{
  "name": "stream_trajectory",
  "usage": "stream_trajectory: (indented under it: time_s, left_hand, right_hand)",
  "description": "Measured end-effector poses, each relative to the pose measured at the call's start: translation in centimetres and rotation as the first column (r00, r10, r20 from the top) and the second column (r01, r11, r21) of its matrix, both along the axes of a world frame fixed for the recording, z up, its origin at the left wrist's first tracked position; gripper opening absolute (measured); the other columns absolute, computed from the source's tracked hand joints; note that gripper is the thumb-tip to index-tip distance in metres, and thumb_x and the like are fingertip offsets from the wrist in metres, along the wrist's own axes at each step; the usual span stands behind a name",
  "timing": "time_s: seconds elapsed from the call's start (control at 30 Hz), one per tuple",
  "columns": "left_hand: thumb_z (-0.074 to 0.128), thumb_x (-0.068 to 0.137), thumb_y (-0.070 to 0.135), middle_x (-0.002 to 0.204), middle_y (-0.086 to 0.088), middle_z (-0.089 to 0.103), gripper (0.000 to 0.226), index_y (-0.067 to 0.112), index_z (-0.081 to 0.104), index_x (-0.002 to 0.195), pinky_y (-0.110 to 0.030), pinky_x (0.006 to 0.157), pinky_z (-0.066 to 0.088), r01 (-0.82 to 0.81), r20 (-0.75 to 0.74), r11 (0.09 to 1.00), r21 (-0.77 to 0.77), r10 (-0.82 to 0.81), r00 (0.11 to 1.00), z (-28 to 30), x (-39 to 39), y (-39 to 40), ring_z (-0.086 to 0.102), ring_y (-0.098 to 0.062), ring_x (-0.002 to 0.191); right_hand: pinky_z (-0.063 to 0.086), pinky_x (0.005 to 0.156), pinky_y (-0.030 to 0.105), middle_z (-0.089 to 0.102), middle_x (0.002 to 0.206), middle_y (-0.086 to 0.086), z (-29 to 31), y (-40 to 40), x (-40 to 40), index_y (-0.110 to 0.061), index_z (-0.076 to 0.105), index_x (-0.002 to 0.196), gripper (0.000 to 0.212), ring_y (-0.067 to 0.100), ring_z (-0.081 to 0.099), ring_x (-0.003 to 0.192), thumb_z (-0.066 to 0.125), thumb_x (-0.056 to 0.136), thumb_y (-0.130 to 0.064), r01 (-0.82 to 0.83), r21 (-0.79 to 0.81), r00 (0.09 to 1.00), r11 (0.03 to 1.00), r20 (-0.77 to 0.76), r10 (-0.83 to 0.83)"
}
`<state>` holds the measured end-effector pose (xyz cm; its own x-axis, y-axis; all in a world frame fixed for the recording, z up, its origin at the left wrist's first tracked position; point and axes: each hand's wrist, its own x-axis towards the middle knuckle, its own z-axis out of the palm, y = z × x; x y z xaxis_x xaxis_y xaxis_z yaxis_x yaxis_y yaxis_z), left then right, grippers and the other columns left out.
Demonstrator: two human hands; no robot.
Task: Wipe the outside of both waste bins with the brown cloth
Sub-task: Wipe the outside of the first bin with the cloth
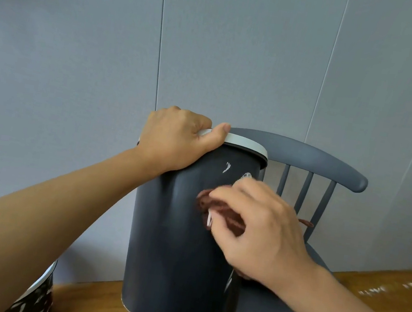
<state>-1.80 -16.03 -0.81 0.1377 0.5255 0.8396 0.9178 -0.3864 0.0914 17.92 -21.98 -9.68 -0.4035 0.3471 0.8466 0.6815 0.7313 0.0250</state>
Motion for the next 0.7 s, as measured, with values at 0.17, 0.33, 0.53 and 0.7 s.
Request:
stream_trajectory:
  time_s: [0.17, 0.33, 0.53, 0.7]
  left_hand:
    - [0.031, 0.085, 0.070, 0.043, -0.003, 0.022, 0.065, 0.013, 0.026, 0.054, -0.032, 0.049, 0.023, 0.032, -0.022, 0.999, 0.008, -0.032, 0.999, 0.1, 0.3, -0.1, 0.027, -0.017, 0.044]
    - [0.032, 0.085, 0.070, 0.044, -0.004, 0.021, 0.064, 0.014, 0.024, 0.054, -0.033, 0.052, 0.022, -0.016, 0.009, 1.000, -0.021, 0.016, 1.000, 0.1, 0.0, 0.3, 0.027, -0.016, 0.045]
    - [0.032, 0.084, 0.070, 0.044, -0.005, 0.022, 0.065, 0.013, 0.024, 0.054, -0.033, 0.051, 0.023, 0.017, -0.005, 1.000, -0.011, -0.017, 1.000, 0.2, 0.2, 0.2, 0.027, -0.017, 0.045]
    - [0.032, 0.084, 0.071, 0.044, -0.006, 0.028, 0.065, 0.013, 0.024, 0.054, -0.033, 0.051, 0.023, 0.031, 0.015, 1.000, -0.005, -0.030, 0.999, 0.2, -0.1, 0.5, 0.027, -0.017, 0.045]
  right_hand:
    - [0.057, 0.073, 0.041, 0.064, 0.101, -0.007, 2.5, 1.8, -0.6, -0.028, 0.070, 0.114, 0.024, 0.020, 0.064, 0.089, 0.066, 0.091, -0.033, 0.085, -0.011, 0.943, 0.996, -0.322, -0.084]
    - [0.055, 0.065, 0.040, 0.059, 0.097, 0.001, -2.2, -0.5, -1.2, -0.019, 0.075, 0.112, 0.023, 0.022, 0.059, 0.082, 0.069, 0.093, -0.030, 0.025, 0.063, 0.995, 0.998, -0.095, -0.019]
    - [0.054, 0.061, 0.035, 0.057, 0.090, -0.002, 1.7, 1.8, -0.5, -0.027, 0.077, 0.109, 0.020, 0.021, 0.059, 0.076, 0.069, 0.092, -0.034, 0.129, 0.038, 0.960, 0.991, -0.254, -0.116]
    - [0.052, 0.060, 0.036, 0.052, 0.093, -0.003, 0.6, 1.3, -1.1, -0.024, 0.075, 0.111, 0.023, 0.018, 0.054, 0.077, 0.063, 0.095, -0.036, 0.124, 0.022, 0.960, 0.992, -0.254, -0.114]
